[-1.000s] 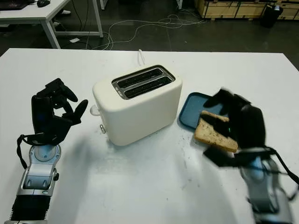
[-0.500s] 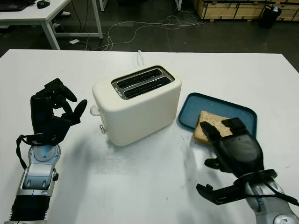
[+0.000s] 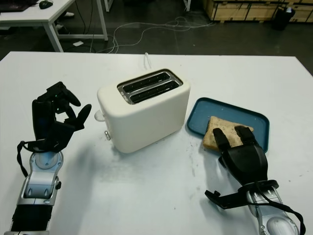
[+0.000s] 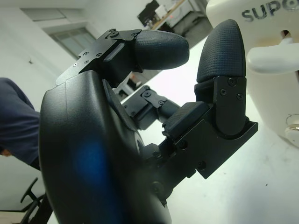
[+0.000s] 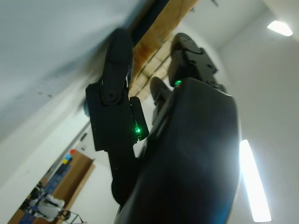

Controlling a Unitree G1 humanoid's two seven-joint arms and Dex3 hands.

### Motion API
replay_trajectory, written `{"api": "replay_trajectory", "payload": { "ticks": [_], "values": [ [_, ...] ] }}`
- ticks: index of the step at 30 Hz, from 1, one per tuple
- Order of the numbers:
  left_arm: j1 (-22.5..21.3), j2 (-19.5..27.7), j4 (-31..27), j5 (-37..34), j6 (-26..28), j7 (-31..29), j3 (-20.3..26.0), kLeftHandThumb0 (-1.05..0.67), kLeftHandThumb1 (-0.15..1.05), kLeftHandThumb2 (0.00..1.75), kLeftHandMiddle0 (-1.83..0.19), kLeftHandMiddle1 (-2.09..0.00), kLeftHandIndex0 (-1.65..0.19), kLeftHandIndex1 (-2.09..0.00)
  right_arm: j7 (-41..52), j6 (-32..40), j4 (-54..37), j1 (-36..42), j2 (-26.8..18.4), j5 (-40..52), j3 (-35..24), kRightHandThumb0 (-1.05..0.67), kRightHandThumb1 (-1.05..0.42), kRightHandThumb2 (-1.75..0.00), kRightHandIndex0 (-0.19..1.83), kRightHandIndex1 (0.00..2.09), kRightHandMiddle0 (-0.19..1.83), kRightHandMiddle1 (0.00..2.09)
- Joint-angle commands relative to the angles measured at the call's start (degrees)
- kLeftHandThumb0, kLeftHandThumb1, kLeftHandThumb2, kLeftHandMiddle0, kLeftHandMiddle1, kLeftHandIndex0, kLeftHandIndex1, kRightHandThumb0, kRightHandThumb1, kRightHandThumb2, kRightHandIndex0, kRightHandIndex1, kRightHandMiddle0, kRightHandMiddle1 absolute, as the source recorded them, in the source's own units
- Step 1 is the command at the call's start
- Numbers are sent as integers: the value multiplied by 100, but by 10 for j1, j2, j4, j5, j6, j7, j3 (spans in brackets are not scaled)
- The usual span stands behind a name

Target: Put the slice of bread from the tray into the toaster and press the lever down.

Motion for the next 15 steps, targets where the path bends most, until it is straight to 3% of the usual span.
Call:
{"api": "replay_trajectory", "payload": {
  "ticks": [1, 6, 9, 10, 11, 12, 15],
  "values": [
    [-1, 6, 0, 1, -11, -2, 0, -73, 30, 96, -113, -174, -79, -174, -10, 14, 34, 1, -8, -5, 18, -15, -72, -74, 0, 115, 36, 20],
    [0, 4, -4, -4, -7, -5, 2, -73, 30, 96, -114, -174, -80, -174, -37, 21, 67, -15, -18, 5, 35, -17, -73, -66, 0, 135, 41, 29],
    [0, 5, -1, 0, -12, -3, 2, -73, 30, 96, -114, -174, -80, -174, -37, 27, 78, -24, -27, 7, 46, -15, -74, -63, 0, 164, 43, 43],
    [0, 5, -1, 0, -12, -3, 2, -73, 30, 96, -114, -174, -80, -174, -30, 31, 77, -27, -29, 7, 50, -16, -77, -60, 0, 169, 38, 59],
    [0, 4, -1, -1, -12, -3, 2, -73, 30, 96, -114, -174, -80, -174, -26, 34, 77, -29, -32, 8, 54, -19, -79, -53, 20, 172, 33, 91],
    [1, 4, -1, -2, -12, -4, 2, -73, 30, 96, -114, -174, -79, -174, -23, 35, 77, -31, -34, 11, 58, -20, -81, -48, 34, 173, 30, 109],
    [2, 2, -5, -3, -7, -4, 2, -73, 30, 96, -114, -174, -80, -174, -16, 23, 75, -34, -40, 33, 62, -25, -84, -42, 64, 174, 28, 142]
  ]
}}
